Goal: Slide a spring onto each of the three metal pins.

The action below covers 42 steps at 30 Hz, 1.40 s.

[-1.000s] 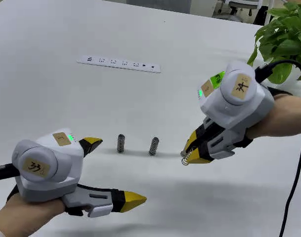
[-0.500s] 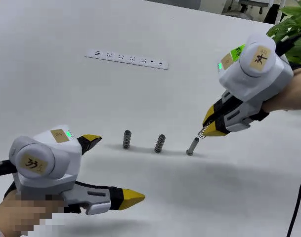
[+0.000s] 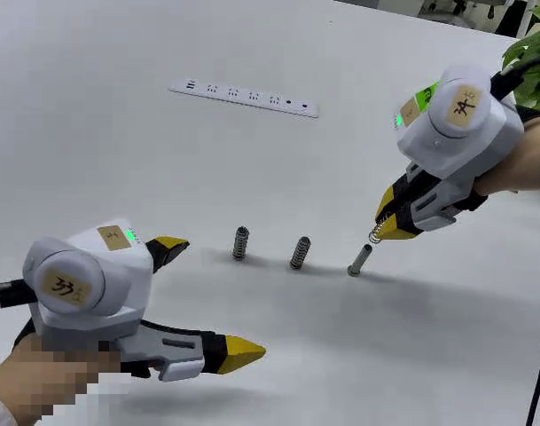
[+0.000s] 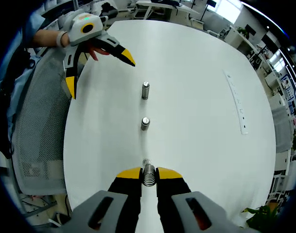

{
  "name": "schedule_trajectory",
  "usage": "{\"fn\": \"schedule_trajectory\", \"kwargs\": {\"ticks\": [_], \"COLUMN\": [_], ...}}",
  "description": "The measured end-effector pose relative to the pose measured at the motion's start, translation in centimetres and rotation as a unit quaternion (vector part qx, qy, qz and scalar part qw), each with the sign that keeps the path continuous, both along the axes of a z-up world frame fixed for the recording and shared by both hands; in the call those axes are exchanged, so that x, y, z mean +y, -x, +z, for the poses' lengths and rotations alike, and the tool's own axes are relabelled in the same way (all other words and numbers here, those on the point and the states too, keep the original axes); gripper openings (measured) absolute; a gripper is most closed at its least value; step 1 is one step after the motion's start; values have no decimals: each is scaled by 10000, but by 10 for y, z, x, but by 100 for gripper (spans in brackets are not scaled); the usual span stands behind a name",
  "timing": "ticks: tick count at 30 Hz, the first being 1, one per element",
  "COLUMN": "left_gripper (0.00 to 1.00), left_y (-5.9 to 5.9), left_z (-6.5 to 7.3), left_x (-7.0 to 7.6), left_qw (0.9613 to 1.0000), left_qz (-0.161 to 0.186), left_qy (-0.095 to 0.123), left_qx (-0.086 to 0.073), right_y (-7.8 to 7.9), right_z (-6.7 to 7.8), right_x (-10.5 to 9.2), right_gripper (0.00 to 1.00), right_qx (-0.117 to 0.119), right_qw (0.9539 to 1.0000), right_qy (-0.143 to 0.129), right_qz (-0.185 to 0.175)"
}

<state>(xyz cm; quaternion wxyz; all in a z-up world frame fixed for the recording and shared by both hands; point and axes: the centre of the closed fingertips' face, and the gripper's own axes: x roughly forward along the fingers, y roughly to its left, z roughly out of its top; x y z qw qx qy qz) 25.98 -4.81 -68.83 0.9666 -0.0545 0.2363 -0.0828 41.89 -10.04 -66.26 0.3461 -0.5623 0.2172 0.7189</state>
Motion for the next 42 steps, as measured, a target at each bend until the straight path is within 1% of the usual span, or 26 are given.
{"fn": "schedule_trajectory", "kwargs": {"ticks": [3, 10, 13, 17, 24, 29, 31, 34, 39, 41, 42], "left_gripper": [100, 100, 100, 100, 100, 100, 100, 99, 99, 98, 98], "left_y": [-1, 0, 0, 0, 1, 1, 2, 2, 2, 2, 2], "left_z": [-1, -3, -4, -4, -5, -6, -6, -8, -10, -11, -10], "left_x": [-1, -7, -6, -7, -7, -8, -8, -7, -8, -8, -9], "left_qw": [10000, 9999, 9999, 9999, 9999, 9998, 9998, 9998, 9997, 9997, 9997], "left_qz": [4, -50, -50, -34, -40, -28, -25, -22, -43, -50, -47], "left_qy": [39, 96, 101, 117, 142, 168, 174, 187, 200, 211, 216], "left_qx": [-4, 17, 29, 20, 42, 67, 68, 82, 104, 113, 112], "right_y": [-1, 1, 1, 1, 0, 0, 0, 0, 0, 0, 0], "right_z": [-4, -8, -10, -12, -18, -26, -30, -37, -49, -51, -53], "right_x": [-1, -1, -2, -1, -1, -1, -2, -3, -2, -1, -1], "right_gripper": [12, 12, 12, 12, 12, 12, 12, 12, 12, 12, 12], "right_qx": [-15, -34, -77, -49, -104, -167, -254, -303, -320, -332, -336], "right_qw": [10000, 9999, 9997, 9998, 9994, 9991, 9987, 9982, 9980, 9980, 9980], "right_qy": [55, 117, 162, 171, 253, 314, 342, 415, 434, 431, 432], "right_qz": [32, 94, 141, 134, 202, 242, 292, 322, 316, 314, 324]}}
